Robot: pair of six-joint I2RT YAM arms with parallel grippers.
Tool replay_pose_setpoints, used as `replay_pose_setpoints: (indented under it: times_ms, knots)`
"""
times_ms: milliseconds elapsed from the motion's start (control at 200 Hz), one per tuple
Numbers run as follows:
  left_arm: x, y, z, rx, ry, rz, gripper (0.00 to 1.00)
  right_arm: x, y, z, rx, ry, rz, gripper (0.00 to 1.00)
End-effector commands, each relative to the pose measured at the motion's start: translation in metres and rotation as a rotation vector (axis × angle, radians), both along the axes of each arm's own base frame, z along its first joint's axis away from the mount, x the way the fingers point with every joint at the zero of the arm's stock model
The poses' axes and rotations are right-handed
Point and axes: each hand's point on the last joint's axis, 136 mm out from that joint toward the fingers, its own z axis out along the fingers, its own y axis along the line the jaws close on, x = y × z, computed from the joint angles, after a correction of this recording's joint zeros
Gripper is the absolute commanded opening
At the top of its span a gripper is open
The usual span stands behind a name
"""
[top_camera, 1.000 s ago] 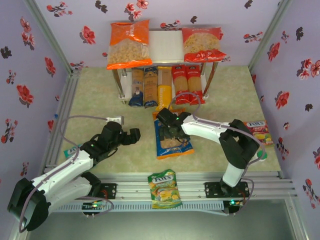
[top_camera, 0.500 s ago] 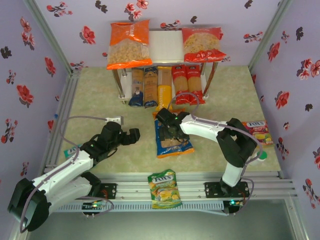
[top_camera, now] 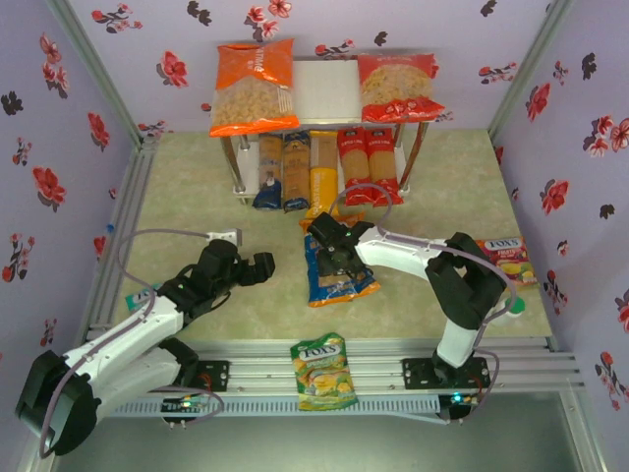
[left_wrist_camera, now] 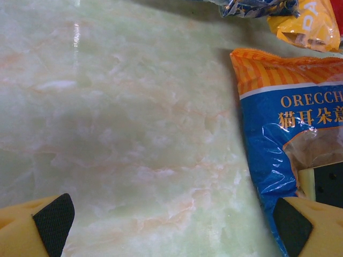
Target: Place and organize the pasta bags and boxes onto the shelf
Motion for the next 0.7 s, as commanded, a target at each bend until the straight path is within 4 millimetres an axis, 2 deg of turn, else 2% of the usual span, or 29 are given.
replay_pose_setpoints:
  times_ms: [0,260,405,695]
  knots:
    - [0.001,0.000,0.003,-0.025,-0.010,0.009,1.00,-0.066,-0.041,-0.071,-0.154,0.304,0.018,0.50]
    - [0.003,-0.001,0.007,-0.026,-0.010,0.006,0.96,-0.069,-0.038,-0.074,-0.144,0.329,0.033,0.24]
    - [0.003,-0.002,0.008,-0.028,-0.012,0.004,0.94,-0.067,-0.035,-0.069,-0.142,0.325,0.048,0.00]
    - [0.003,-0.002,0.010,-0.019,-0.010,-0.006,0.91,-0.056,-0.025,-0.051,-0.089,0.259,0.062,0.00]
